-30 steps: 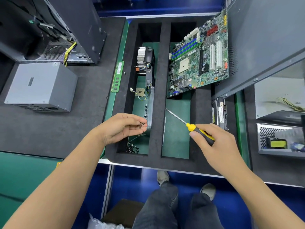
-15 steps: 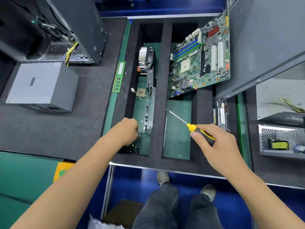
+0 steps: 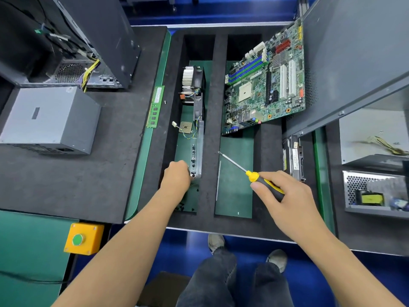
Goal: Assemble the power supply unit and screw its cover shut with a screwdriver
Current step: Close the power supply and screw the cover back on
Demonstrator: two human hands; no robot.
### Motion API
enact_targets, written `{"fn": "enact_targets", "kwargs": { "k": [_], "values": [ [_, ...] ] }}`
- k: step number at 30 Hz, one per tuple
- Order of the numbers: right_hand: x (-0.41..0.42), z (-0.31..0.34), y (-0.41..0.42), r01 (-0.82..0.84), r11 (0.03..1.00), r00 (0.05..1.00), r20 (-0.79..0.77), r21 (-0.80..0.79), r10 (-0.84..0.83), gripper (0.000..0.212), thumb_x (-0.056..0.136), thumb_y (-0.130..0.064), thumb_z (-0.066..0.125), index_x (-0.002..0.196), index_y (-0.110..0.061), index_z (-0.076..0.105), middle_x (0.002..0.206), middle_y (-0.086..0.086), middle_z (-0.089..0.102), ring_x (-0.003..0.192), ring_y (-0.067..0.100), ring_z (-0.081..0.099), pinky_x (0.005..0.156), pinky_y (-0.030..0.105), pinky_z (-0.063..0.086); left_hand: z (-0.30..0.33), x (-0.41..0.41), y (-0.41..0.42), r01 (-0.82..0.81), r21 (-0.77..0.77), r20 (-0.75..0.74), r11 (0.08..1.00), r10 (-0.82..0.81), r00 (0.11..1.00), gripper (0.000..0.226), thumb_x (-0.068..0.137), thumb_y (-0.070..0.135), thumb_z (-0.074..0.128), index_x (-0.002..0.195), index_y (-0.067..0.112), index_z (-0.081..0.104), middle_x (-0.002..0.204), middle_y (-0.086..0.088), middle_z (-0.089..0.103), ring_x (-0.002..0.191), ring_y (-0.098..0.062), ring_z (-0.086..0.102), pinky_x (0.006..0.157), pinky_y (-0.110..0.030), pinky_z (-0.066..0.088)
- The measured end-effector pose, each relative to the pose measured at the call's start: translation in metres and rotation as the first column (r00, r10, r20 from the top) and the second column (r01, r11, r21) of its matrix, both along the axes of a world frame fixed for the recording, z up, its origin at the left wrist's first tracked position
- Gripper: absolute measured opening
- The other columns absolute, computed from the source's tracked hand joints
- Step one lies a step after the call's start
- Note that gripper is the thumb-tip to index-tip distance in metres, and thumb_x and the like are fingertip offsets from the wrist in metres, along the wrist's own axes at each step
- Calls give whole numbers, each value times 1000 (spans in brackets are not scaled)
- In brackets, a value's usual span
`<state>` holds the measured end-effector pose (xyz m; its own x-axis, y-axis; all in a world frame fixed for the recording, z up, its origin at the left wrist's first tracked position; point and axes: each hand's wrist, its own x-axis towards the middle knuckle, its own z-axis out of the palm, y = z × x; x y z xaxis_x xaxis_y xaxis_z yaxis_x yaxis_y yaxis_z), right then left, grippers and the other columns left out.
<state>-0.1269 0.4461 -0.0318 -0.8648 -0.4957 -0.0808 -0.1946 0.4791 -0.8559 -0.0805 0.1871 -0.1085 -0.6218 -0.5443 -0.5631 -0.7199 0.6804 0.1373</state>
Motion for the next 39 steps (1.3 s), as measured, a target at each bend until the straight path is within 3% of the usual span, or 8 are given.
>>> {"fn": "enact_targets", "kwargs": {
  "k": [8,13,18,22,26,30,34,39],
  "values": [
    [-1,-1,0,15,1000,1000,19,-5,-15,9,89,-37,66,97,-36,71,87,-14,62,80,9,57,69,8,39,-2,-5,-1,72,6,26,997,-73,997,25,96,23,65,106,1,65,110,-20,58,97,-42,60,74,-37,45],
    [-2,0,3,22,1000,1000,19,-3,-21,10,88,-36,66,97,-35,70,85,-13,61,78,11,57,68,10,39,1,-5,-1,-31,69,-33,997,33,999,27,90,21,67,70,17,51,86,-8,51,76,-32,51,68,-32,42],
    [-3,2,3,35,999,999,20,-1,-35,9,89,-31,68,96,-36,70,85,-13,62,79,11,57,69,11,40,13,-3,-9,-110,79,-226,991,125,966,14,91,14,55,85,18,68,93,-10,68,85,-34,63,76,-37,55],
    [-4,10,4,46,999,999,4,-10,-46,8,88,-31,69,95,-36,70,85,-12,63,81,11,58,71,13,41,36,2,-16,-190,229,-415,955,273,868,10,75,15,68,69,23,68,65,5,70,72,-15,68,63,-18,51],
    [-4,28,6,51,998,998,-24,-32,-51,8,88,-30,70,93,-36,71,82,-10,63,79,12,58,69,15,42,61,2,-12,-174,474,-555,863,446,702,15,76,5,72,67,15,66,71,-1,75,75,-21,75,77,-35,60],
    [-6,59,16,41,999,992,-122,-30,-45,16,87,-25,73,97,-37,70,80,-11,62,80,9,57,69,8,39,85,-8,10,-26,673,-589,740,556,586,17,83,-11,71,75,-2,59,78,-17,74,65,-21,73,66,-24,58],
    [-11,93,45,110,993,987,-110,-37,-114,25,78,-39,76,96,-48,63,84,-19,66,84,-1,61,73,2,39,111,-21,47,149,826,-523,543,641,561,19,80,-8,76,92,6,70,77,-17,73,69,-25,73,68,-26,58],
    [-26,127,92,228,964,960,-136,-139,-247,16,71,-45,73,85,-38,74,82,-25,71,77,-1,66,71,5,45,133,-39,112,338,872,-489,354,651,580,19,86,7,68,89,20,81,81,-6,74,72,-20,70,71,-23,56]
  ]
}}
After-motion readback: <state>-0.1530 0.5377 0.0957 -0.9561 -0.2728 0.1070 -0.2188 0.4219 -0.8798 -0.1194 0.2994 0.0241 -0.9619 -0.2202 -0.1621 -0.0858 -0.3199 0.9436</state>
